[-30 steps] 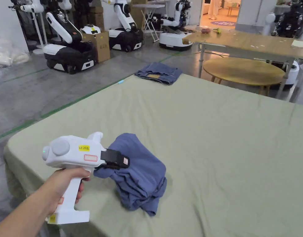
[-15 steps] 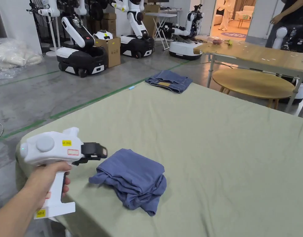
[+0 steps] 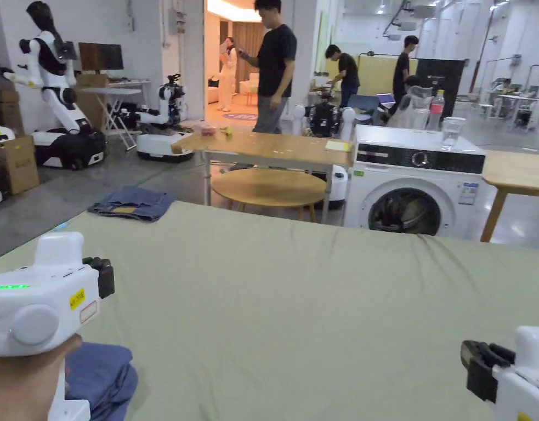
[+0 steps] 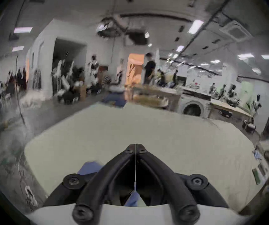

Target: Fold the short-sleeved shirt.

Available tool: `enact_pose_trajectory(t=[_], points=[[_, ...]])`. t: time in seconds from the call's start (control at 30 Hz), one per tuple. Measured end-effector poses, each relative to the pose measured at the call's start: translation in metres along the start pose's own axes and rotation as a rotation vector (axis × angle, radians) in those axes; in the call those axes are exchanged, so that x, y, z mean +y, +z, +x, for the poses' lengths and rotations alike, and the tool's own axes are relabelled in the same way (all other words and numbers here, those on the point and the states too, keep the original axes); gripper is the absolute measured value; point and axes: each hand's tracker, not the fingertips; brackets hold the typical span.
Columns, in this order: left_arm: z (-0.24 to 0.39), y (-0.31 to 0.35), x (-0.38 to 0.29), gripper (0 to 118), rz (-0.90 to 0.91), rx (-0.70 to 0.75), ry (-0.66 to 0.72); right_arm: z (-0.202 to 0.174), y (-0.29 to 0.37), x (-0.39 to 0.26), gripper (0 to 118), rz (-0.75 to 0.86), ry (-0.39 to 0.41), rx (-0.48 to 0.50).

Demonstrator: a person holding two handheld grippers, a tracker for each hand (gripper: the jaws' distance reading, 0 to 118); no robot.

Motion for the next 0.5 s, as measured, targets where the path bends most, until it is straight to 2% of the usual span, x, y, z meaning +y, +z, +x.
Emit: enact_pose_trajectory(t=[0.1, 0.2, 0.27, 0.33, 0.5], points=[[0.071, 0.002, 0.022, 0, 0.047, -0.074, -0.081, 0.01, 0.0, 0.035, 0, 0.095, -0.002, -0.085], [0.129, 0.002, 0.038, 0, 0.09, -0.135, -0.169, 0.015, 0.004, 0.064, 0, 0.165, 0.034, -0.154], [0.164, 0.008, 0.05, 0, 0.119, -0.165, -0.231, 0.017, 0.007, 0.078, 0, 0.181, 0.045, -0.157], [0.185, 0.011, 0.059, 0, 0.121, -0.188, -0.236, 0.018, 0.013, 0.089, 0, 0.206, 0.041, -0.156], [0.206, 0.016, 0.068, 0, 0.133, -0.211, -0.255, 0.018, 0.023, 0.099, 0, 0.237, 0.06, -0.167]])
